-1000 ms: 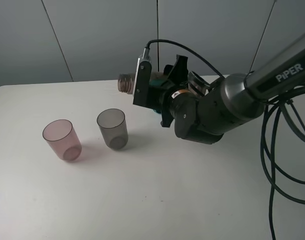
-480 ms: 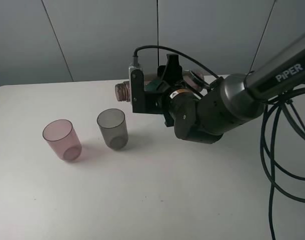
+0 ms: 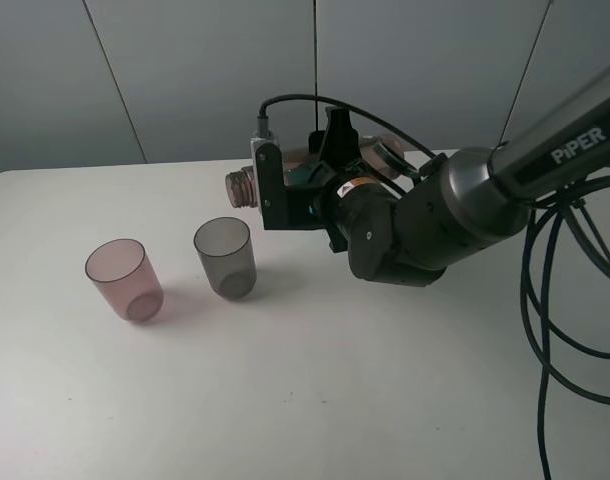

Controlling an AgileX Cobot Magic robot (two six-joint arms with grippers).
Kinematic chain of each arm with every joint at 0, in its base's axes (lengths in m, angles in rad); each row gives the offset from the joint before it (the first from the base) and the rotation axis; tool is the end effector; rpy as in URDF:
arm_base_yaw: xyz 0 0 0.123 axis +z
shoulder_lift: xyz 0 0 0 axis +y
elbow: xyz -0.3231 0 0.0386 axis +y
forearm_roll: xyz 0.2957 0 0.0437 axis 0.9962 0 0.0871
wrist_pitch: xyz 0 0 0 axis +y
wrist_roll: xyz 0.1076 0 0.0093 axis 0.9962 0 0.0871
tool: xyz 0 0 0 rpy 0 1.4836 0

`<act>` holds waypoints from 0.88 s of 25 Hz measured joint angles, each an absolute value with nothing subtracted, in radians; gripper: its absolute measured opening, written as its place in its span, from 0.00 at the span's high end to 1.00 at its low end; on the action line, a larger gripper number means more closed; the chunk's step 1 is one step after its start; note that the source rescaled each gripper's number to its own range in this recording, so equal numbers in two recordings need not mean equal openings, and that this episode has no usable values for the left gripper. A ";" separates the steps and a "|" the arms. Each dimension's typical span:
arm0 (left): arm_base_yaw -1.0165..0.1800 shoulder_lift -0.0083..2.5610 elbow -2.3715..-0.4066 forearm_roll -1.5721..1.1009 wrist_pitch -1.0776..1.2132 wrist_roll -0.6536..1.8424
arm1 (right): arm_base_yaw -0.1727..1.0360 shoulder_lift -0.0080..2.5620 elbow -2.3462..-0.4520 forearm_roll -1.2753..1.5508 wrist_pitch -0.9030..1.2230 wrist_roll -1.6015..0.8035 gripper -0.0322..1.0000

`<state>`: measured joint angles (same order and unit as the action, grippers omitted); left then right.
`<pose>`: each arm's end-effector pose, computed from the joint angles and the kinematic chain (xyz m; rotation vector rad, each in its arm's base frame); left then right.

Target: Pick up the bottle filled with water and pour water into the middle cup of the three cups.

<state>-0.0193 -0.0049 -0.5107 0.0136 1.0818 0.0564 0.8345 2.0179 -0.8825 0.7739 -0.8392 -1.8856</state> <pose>0.0082 0.0011 0.2940 0.0766 2.0485 0.0394 0.3268 0.2770 0.1140 -1.5302 1.2594 -0.8411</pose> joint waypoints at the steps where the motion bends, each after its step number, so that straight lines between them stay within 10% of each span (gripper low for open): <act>1: -0.019 -0.005 -0.511 0.014 1.082 0.056 | 0.834 2.018 -0.883 0.774 -0.839 -1.890 0.97; 22: -0.019 -0.005 -0.511 0.014 1.082 0.056 | 0.834 2.018 -0.913 0.764 -0.839 -1.977 0.97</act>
